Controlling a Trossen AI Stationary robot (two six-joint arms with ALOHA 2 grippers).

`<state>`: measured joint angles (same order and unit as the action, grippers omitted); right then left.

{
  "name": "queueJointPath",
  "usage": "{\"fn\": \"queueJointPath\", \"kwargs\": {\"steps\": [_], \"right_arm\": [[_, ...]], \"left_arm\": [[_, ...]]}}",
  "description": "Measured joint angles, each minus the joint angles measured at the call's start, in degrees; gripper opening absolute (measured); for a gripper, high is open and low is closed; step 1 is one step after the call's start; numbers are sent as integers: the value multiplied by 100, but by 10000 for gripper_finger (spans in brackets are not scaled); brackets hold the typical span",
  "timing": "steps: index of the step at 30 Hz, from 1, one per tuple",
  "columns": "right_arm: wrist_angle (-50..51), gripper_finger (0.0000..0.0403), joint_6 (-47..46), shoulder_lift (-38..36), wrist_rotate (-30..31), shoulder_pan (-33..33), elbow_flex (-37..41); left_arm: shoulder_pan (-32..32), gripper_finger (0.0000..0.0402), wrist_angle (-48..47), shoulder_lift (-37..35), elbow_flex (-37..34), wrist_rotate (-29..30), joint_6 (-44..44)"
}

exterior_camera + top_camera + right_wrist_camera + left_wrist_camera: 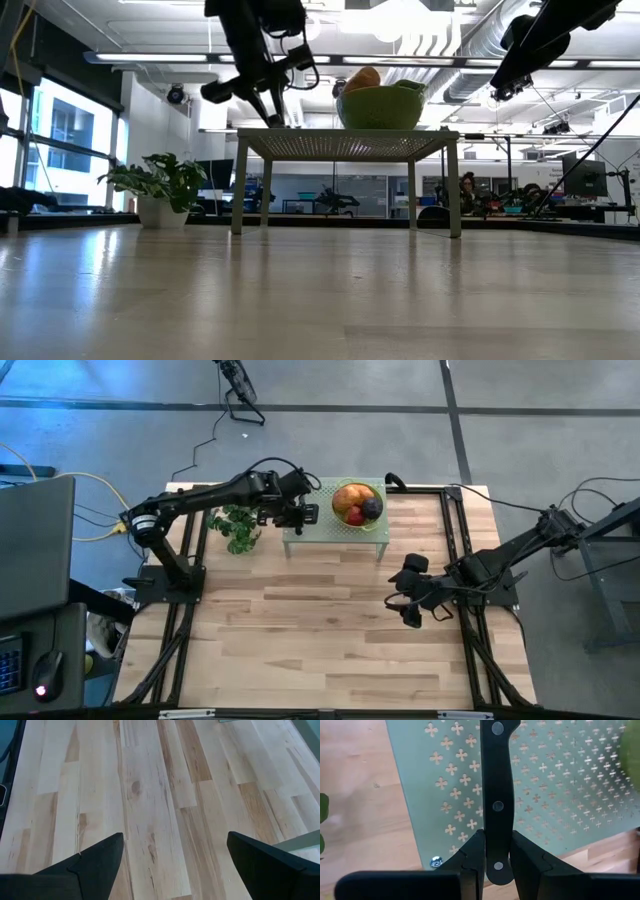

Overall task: Pick & Place Fruit
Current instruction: Put the black knife on the shelf

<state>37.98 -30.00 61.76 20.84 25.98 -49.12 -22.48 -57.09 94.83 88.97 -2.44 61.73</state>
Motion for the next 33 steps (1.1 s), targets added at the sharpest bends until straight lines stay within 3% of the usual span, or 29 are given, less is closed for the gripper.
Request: {"fn": "queueJointPath", "kwargs": {"steps": [26,33], "right_arm": [[4,350,-20,0,0,1,0],[4,350,-20,0,0,1,0]], "left_arm": [[0,66,99,188,2,-123,-209],[0,93,102,188,0,-278,-299]]}}
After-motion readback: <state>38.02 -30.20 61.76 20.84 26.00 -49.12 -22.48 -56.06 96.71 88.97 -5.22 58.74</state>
